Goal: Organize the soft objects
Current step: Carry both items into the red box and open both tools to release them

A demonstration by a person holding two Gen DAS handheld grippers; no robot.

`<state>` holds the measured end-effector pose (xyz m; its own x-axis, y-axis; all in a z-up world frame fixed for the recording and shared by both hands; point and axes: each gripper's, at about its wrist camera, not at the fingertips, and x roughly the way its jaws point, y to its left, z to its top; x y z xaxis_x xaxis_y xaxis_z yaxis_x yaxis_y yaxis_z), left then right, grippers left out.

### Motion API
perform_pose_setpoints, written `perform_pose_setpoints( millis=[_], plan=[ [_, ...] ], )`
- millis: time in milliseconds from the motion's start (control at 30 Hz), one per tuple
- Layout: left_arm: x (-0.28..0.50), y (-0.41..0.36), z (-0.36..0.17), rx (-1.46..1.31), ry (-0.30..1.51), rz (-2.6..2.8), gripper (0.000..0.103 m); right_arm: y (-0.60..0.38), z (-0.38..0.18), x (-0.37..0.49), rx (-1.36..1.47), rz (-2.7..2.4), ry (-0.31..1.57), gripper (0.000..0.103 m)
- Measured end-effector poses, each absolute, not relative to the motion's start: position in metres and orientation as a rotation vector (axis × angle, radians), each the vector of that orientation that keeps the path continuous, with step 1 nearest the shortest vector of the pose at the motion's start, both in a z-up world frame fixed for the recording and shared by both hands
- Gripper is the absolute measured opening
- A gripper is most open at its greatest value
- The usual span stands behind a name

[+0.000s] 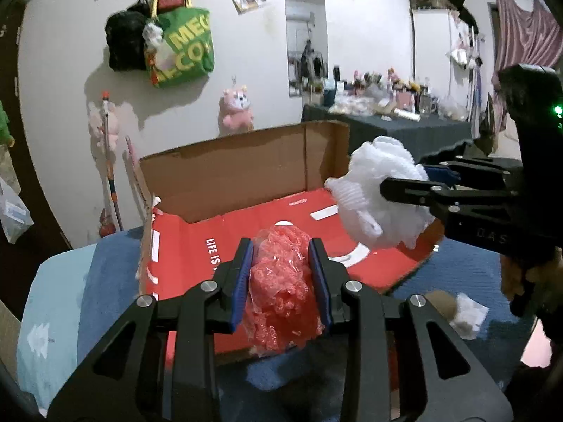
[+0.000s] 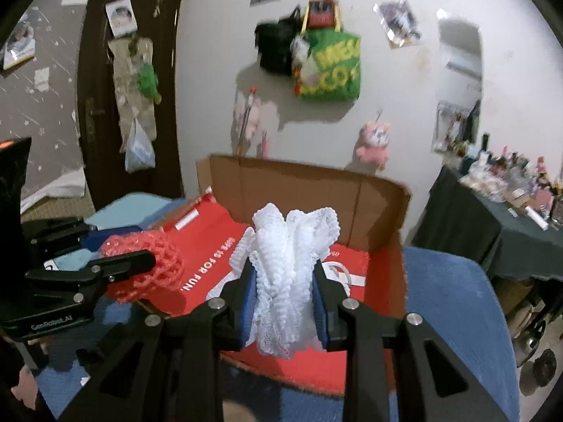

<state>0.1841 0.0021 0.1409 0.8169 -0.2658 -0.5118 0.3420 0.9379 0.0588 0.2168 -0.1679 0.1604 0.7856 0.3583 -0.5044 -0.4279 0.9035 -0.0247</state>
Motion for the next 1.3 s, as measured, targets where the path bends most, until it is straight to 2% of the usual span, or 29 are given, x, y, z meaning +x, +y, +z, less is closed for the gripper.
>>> perform_pose_setpoints(
  millis=[200,567,1133,1300],
  plan=[
    [0.244,0.000,0.134,0.147,0.645,-0.343,0.030,-0.156,0.144,0.282,-0.169,0.417,0.675,0.030],
    [0.320,-0.014,0.087,0.175,0.848,-0.352,0.030,-0.153,0.099,0.353,-0.152,0.357,0.886,0.032],
    [0.336,-0.023,0.077,0.226,0.851,-0.333,0.034,-0.161,0.092,0.369,-0.113,0.369,0.942,0.052],
    [0.334,-0.025,0.077,0.236,0.849,-0.335,0.045,-0.162,0.091,0.370,-0.112,0.370,0.951,0.057]
  ],
)
